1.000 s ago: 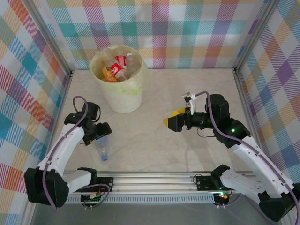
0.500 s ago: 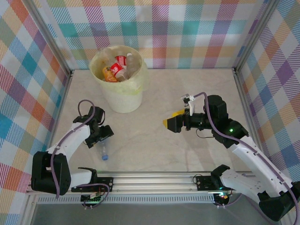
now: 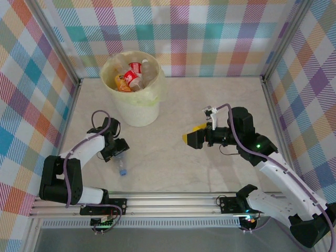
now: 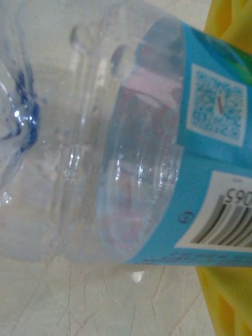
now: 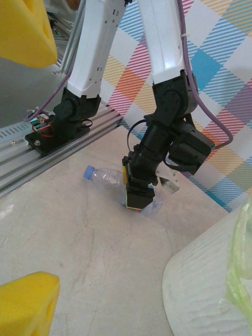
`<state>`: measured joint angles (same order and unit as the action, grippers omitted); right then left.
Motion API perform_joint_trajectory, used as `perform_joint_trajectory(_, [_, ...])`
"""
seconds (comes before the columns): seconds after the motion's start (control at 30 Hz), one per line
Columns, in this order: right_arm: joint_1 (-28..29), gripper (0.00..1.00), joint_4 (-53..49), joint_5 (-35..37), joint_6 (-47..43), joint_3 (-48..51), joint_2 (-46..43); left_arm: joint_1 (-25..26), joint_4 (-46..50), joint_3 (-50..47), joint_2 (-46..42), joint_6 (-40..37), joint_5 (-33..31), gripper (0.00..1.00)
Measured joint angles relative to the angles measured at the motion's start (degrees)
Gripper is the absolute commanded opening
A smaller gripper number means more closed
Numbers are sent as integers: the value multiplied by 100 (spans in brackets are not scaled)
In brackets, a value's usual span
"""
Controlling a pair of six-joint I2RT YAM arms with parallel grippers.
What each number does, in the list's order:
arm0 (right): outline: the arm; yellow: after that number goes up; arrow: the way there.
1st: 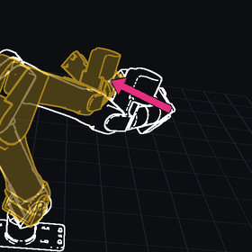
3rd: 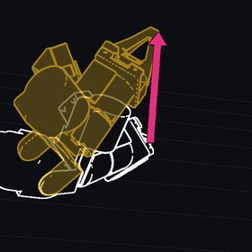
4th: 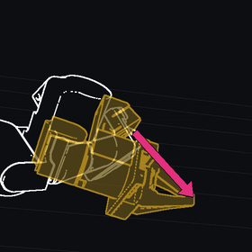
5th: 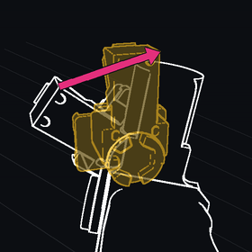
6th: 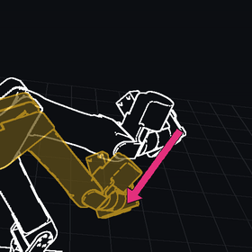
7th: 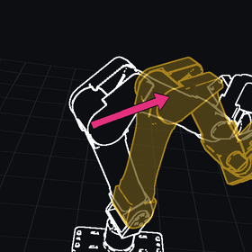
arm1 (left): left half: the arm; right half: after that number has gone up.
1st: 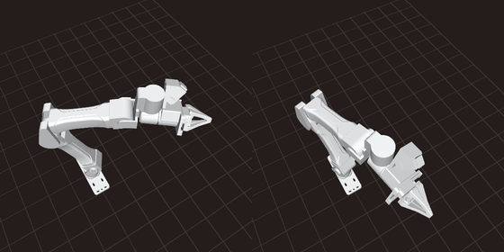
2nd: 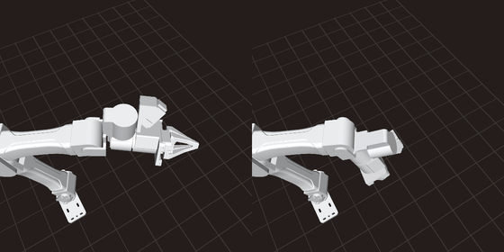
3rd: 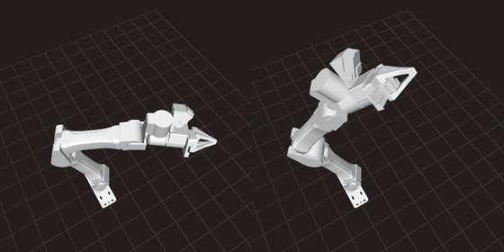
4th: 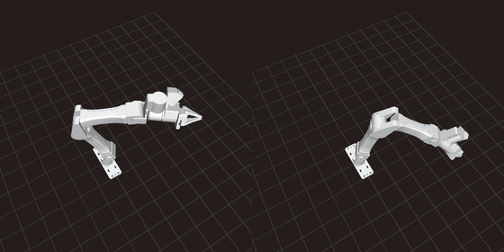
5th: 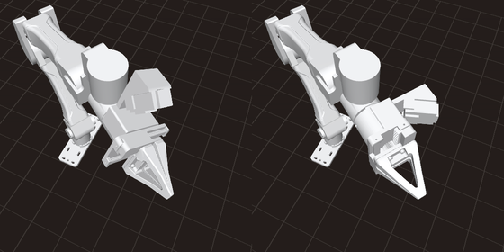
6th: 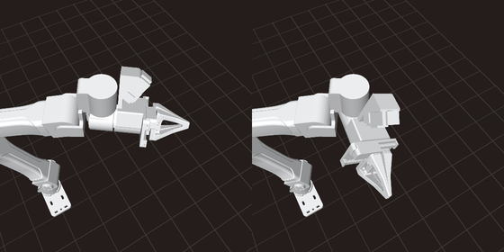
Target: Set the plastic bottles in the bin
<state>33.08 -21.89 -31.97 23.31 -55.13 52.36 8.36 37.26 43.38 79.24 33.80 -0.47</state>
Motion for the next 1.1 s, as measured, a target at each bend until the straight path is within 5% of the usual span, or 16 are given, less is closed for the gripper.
perform_joint_trajectory(0.13, [0, 100, 0, 0, 2, 11, 0, -74, -98, 17, 0, 11, 42, 74])
perform_joint_trajectory(0.27, [0, 100, 0, 2, 0, 13, 0, -234, -188, 17, 0, 44, 63, 86])
perform_joint_trajectory(0.63, [0, 100, 0, 44, 2, 46, 0, -546, -334, 190, 160, -70, 42, 86])
perform_joint_trajectory(1.1, [2, 100, 7, 85, 42, 46, 76, -686, -470, 214, 184, -184, 203, 68])
